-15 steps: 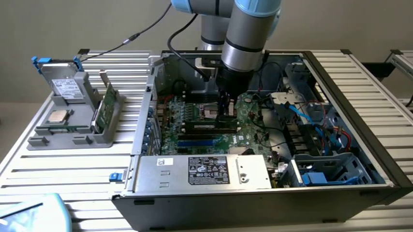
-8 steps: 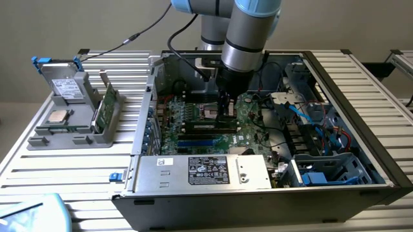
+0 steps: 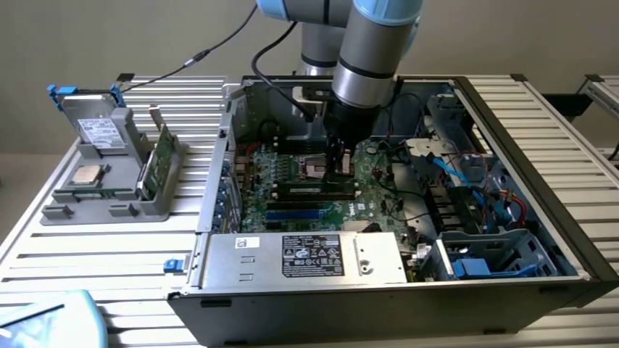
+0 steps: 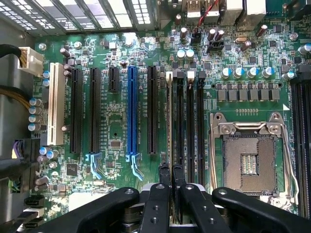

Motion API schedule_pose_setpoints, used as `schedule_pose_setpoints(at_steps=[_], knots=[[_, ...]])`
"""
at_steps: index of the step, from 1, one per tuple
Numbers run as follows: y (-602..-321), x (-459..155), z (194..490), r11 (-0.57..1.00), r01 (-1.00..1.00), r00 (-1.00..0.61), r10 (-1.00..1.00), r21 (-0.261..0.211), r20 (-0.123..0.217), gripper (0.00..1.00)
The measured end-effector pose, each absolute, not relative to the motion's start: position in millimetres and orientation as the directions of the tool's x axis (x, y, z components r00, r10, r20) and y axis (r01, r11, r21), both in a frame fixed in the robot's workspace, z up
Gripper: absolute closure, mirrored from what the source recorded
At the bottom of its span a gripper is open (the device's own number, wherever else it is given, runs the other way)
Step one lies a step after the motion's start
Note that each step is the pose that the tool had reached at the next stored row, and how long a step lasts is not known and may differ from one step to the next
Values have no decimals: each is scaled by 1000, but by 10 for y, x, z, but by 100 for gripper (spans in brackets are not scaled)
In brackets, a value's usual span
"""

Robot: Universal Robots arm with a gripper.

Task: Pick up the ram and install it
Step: 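Insert the ram into the slot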

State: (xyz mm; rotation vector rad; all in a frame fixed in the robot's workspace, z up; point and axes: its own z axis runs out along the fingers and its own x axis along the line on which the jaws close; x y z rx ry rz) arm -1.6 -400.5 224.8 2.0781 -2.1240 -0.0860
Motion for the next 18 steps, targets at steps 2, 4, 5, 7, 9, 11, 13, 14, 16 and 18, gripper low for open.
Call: schedule_pose_setpoints(at_steps=[2, 4, 5, 7, 9, 11, 13, 14, 16, 18], knots=[[-4005, -13, 2248, 28, -987, -15, -997, 161, 80, 87], [-4005, -10, 2249, 28, -986, -15, -997, 164, 80, 87], [-4005, -8, 2250, 28, -986, -15, -997, 165, 80, 87], [-4005, -4, 2255, 28, -985, -15, -997, 169, 80, 87], [-4005, 2, 2262, 28, -985, -14, -997, 173, 80, 87], [-4005, 7, 2266, 28, -984, -14, -997, 176, 80, 87], [-4005, 17, 2267, 28, -984, -14, -997, 178, 80, 87], [-4005, 24, 2267, 28, -984, -14, -997, 178, 80, 87], [-4005, 34, 2267, 28, -984, -14, -997, 178, 80, 87], [-4005, 35, 2267, 28, -984, -14, -997, 178, 80, 87]])
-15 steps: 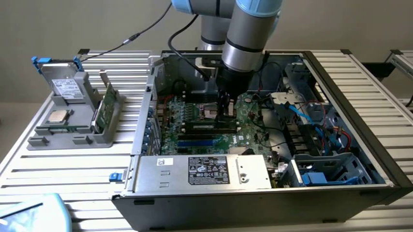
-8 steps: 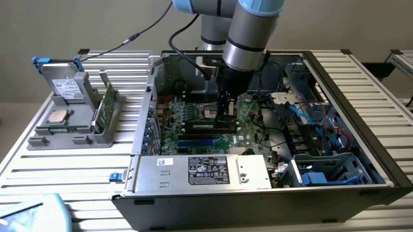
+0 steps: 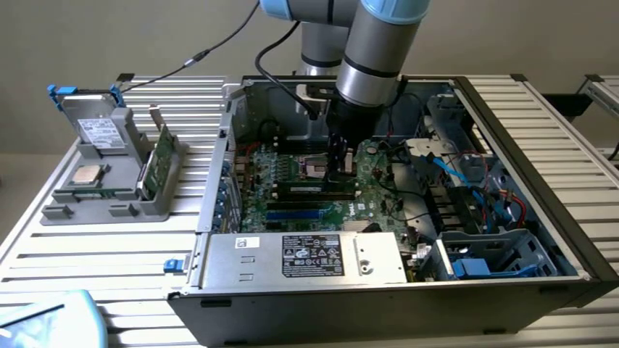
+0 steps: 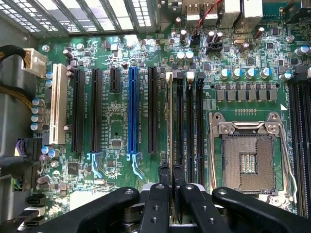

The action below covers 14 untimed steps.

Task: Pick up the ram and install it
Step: 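Insert the ram into the slot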

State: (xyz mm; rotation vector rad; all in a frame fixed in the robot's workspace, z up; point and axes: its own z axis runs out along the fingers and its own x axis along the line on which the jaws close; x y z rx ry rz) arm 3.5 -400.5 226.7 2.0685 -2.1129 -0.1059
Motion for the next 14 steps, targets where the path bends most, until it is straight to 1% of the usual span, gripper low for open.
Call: schedule_pose_setpoints(at_steps=[14], knots=[[-3999, 37, 2252, 28, -984, -14, -997, 178, 81, 87]])
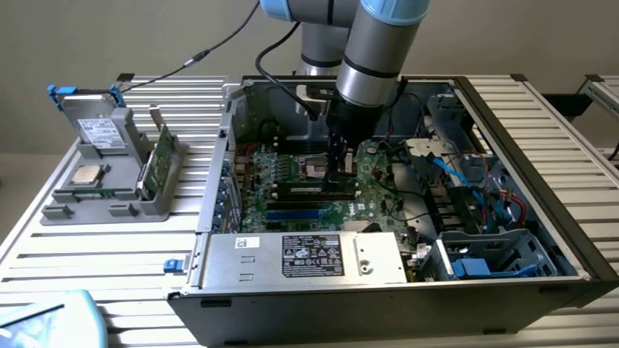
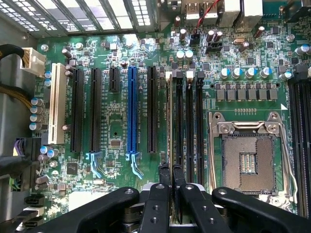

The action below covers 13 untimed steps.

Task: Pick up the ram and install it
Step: 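Insert the ram into the slot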

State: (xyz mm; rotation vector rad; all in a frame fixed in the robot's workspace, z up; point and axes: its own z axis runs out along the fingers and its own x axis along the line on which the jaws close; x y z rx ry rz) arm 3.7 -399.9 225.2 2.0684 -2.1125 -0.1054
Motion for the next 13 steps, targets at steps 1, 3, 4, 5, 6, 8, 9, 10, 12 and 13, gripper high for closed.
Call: schedule_pose_setpoints(at_steps=[1, 3, 4, 5, 6, 8, 9, 10, 12, 13], knots=[[-3999, 37, 2252, 28, -984, -14, -997, 178, 81, 87], [-3999, 38, 2250, 28, -984, -14, -997, 178, 80, 87], [-3999, 38, 2247, 28, -984, -14, -997, 177, 80, 87], [-3999, 38, 2247, 28, -984, -14, -997, 177, 80, 87], [-3997, 37, 2246, 28, -984, -14, -997, 177, 80, 87], [-3996, 35, 2246, 29, -984, -14, -997, 177, 81, 87], [-3995, 34, 2245, 29, -984, -15, -997, 177, 81, 87], [-3994, 33, 2244, 29, -984, -15, -997, 177, 80, 87], [-3993, 32, 2243, 30, -984, -16, -997, 177, 81, 87], [-3993, 32, 2242, 31, -984, -17, -997, 177, 81, 87]])
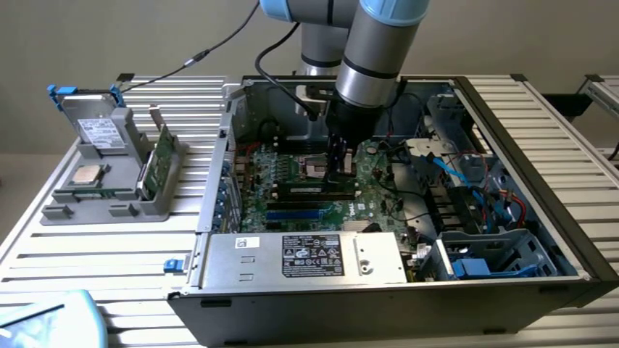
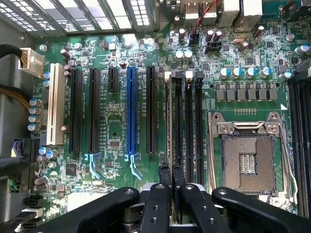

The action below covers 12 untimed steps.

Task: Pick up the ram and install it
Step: 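Insert the ram into the slot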

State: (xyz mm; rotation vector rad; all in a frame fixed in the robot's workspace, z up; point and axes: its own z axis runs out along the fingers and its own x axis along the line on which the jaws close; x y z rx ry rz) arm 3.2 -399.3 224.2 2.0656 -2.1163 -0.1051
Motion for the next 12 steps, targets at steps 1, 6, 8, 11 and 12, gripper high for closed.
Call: schedule_pose_setpoints(at_steps=[1, 6, 8, 11, 12], knots=[[-3993, 31, 2242, 32, -984, -18, -997, 177, 81, 87], [-3991, 30, 2238, 35, -984, -21, -997, 177, 81, 87], [-3991, 29, 2236, 36, -984, -22, -996, 177, 81, 87], [-3991, 28, 2230, 38, -983, -24, -996, 177, 81, 87], [-3991, 28, 2227, 39, -983, -25, -996, 177, 81, 87]])
